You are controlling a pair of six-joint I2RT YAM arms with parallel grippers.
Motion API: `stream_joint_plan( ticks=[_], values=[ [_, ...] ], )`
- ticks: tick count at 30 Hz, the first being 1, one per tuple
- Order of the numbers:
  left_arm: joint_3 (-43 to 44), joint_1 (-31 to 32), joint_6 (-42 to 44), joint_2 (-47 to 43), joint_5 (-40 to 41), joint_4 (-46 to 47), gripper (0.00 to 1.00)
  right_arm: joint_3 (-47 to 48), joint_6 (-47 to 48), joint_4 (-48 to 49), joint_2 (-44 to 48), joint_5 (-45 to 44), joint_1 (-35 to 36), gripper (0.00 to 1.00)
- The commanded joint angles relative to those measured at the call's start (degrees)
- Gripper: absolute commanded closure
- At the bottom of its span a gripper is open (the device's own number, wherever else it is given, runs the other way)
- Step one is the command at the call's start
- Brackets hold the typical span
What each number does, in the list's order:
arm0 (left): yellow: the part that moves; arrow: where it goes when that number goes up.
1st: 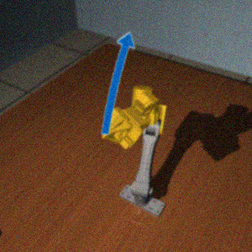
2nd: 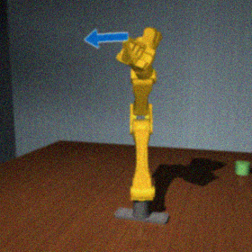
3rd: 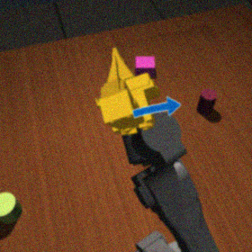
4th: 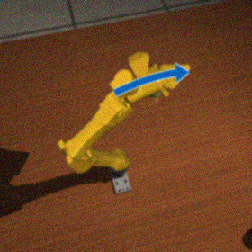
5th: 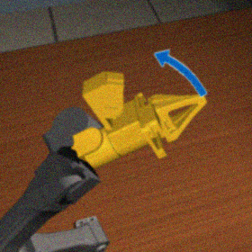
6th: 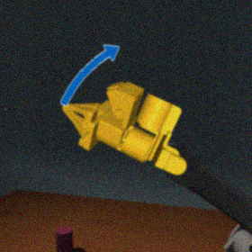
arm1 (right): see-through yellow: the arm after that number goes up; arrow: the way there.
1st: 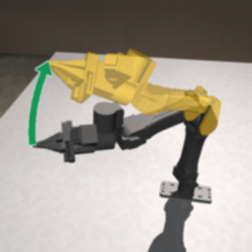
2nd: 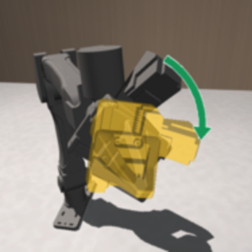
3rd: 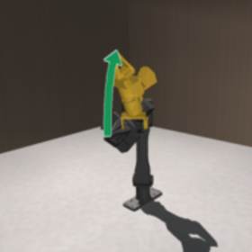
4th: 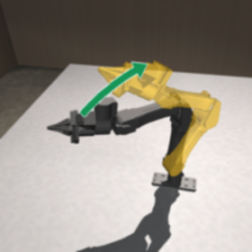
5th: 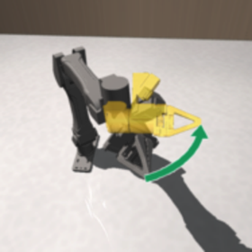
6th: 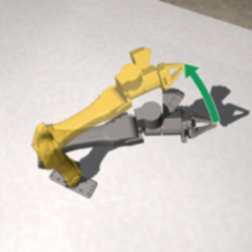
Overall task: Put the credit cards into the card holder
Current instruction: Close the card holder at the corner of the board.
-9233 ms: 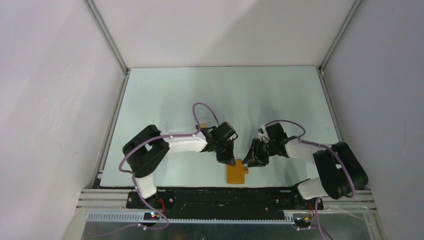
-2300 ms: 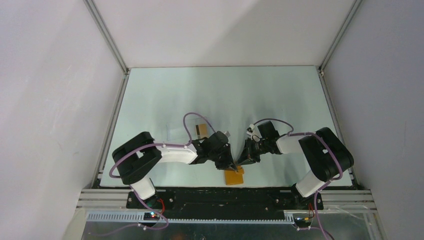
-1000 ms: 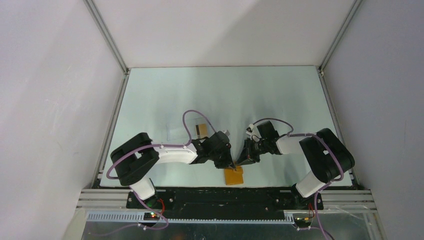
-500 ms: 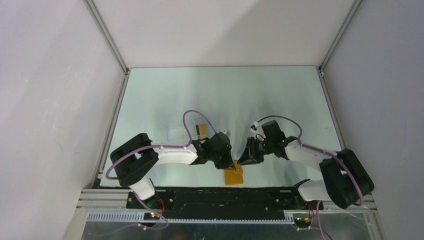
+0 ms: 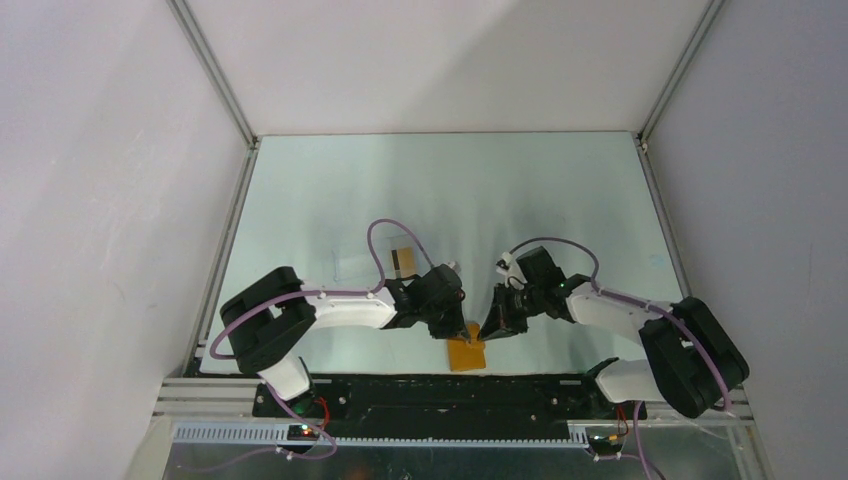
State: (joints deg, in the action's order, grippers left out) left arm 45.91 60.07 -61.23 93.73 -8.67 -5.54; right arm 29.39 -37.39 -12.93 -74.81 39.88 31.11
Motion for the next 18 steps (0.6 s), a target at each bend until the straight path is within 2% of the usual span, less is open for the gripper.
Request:
stream_joint_plan(
  ticks=[1, 11, 18],
  values=[
    [1.11, 0.81, 2.45, -0.02, 1.76, -5.74, 1.00, 0.32, -0.29, 2.34, -2.91, -1.33, 2.13, 1.00],
    [1.93, 1.23, 2.82, 0.39, 1.90, -6.67, 1.00, 0.32, -0.78, 6.59, -9.10, -4.38, 3.90, 1.00],
    [1.94, 1.14, 2.42, -0.32, 1.85, -6.77, 0.98, 0.31, 0.98, 3.62, -11.20, -7.27, 5.18, 1.00]
  ],
)
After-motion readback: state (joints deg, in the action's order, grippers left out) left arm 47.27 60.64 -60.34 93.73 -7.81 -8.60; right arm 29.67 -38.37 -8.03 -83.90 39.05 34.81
